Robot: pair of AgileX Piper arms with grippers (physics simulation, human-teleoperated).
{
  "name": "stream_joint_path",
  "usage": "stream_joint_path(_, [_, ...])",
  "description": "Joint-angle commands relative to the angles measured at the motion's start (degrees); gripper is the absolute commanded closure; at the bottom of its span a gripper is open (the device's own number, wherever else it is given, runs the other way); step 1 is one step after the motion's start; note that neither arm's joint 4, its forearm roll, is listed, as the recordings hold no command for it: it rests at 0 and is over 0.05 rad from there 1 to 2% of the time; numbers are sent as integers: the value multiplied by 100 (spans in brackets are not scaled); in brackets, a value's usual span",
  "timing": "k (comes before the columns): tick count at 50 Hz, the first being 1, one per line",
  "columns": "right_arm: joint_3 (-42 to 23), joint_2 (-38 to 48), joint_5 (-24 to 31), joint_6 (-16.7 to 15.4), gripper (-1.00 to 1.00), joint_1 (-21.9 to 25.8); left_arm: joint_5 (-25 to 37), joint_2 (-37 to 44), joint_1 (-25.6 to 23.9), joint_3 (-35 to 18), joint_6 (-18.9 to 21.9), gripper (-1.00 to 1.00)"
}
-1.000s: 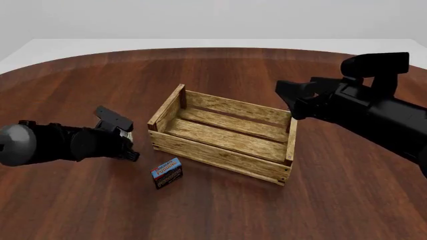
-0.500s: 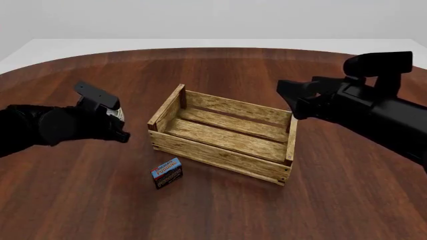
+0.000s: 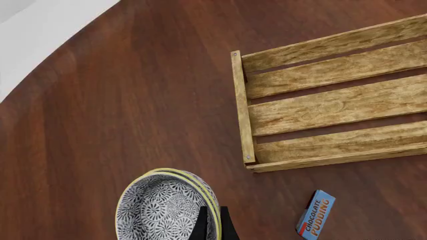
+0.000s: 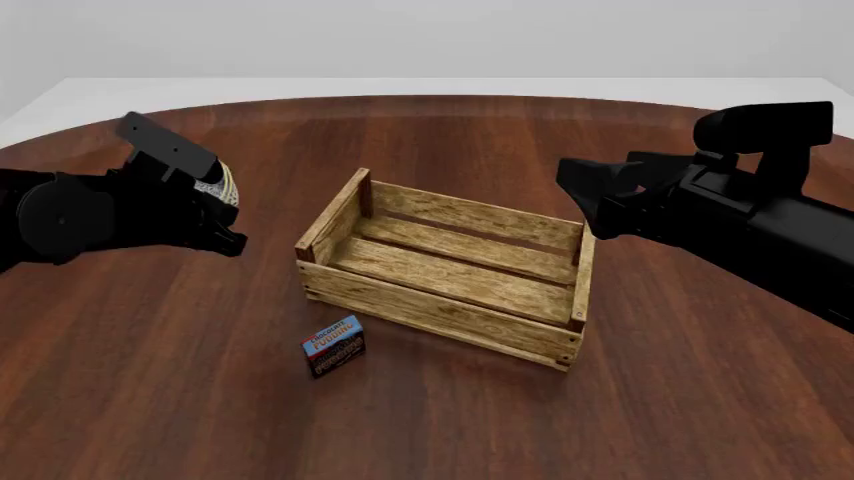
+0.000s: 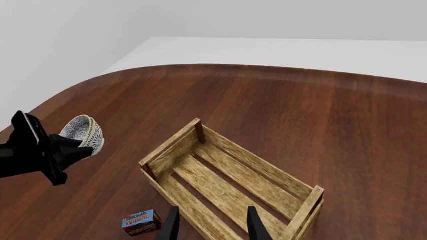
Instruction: Stack the right bowl on the left bowl and place them in the tray.
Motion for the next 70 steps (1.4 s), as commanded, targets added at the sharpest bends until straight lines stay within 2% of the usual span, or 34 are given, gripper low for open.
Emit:
stream_joint_path(1, [-4, -27, 16, 1, -100, -4, 5, 136, -48, -420, -282, 100])
stream_joint_path(21, [-5, 25, -12, -9, -100, -16, 581, 121, -673, -1238, -128, 100])
stream_joint_path(48, [-8, 63, -28, -27, -100, -20, 627, 694, -1633, -1687, 34, 100])
stream_joint_path(70, [-14, 33, 0, -24, -100, -35, 897, 1415, -2174, -2400, 84, 100])
